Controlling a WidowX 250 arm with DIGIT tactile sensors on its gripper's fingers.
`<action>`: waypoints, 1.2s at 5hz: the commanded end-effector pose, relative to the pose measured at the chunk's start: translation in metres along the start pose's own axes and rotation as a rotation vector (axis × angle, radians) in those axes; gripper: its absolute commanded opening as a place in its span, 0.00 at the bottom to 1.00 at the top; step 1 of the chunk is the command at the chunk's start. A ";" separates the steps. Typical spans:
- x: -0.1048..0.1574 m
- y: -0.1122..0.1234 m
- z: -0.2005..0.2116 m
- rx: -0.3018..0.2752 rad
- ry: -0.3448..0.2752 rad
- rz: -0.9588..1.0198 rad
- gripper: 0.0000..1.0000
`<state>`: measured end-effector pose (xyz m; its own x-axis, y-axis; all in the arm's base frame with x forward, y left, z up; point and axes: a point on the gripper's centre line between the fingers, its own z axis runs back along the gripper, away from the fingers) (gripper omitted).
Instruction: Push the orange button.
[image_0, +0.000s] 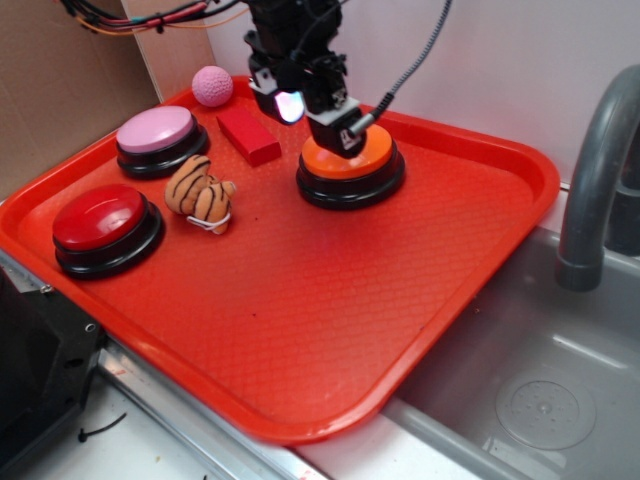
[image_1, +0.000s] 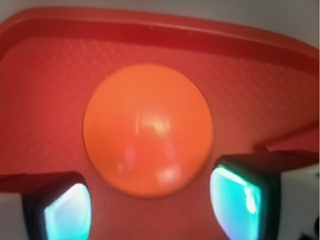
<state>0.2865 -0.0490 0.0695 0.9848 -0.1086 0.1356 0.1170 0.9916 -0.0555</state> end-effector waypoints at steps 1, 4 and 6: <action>0.027 -0.008 -0.014 0.048 0.010 -0.039 1.00; 0.017 -0.013 0.012 0.087 0.041 -0.048 1.00; 0.014 -0.016 0.034 0.089 -0.003 -0.042 1.00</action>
<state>0.2939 -0.0606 0.0886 0.9877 -0.1401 0.0690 0.1375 0.9896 0.0419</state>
